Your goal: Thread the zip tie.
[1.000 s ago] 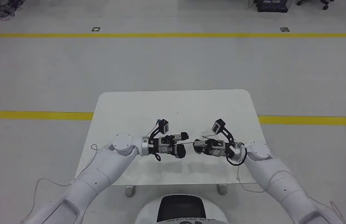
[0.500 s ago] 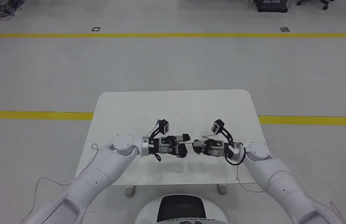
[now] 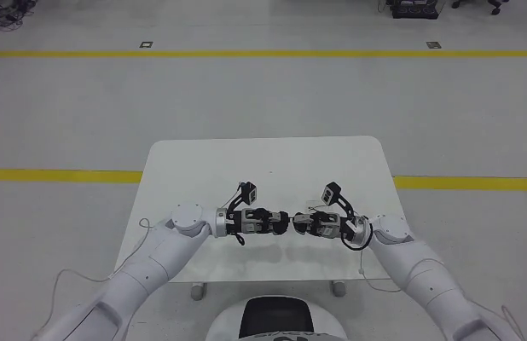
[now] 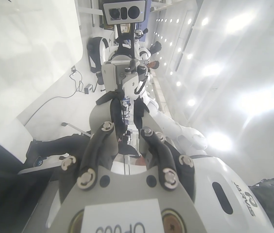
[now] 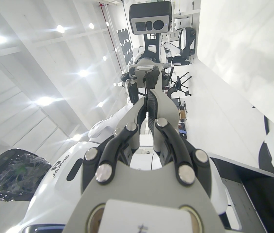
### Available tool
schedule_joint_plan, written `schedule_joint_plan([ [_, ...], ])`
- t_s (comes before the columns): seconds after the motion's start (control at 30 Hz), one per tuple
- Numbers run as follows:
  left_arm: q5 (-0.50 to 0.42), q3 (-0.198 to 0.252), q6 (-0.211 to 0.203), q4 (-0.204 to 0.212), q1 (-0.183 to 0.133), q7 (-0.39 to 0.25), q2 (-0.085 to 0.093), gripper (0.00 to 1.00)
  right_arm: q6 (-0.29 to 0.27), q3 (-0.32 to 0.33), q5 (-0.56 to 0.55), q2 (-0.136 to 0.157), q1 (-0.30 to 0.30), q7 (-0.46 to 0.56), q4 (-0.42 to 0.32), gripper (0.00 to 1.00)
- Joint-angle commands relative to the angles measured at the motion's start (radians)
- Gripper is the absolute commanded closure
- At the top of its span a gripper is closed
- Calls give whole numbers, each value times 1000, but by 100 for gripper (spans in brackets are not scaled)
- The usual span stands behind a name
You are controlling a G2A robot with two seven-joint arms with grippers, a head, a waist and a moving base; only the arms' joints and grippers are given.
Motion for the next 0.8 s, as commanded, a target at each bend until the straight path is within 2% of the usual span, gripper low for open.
schedule_joint_plan([
  [0.0, 1, 2, 1, 2, 0, 1, 0, 87, 3, 0, -3, -1, 0, 5, 0, 100],
  [0.77, 5, 19, 7, 25, -13, 12, -7, 88, 2, -2, -23, -11, 7, 56, 14, 100],
])
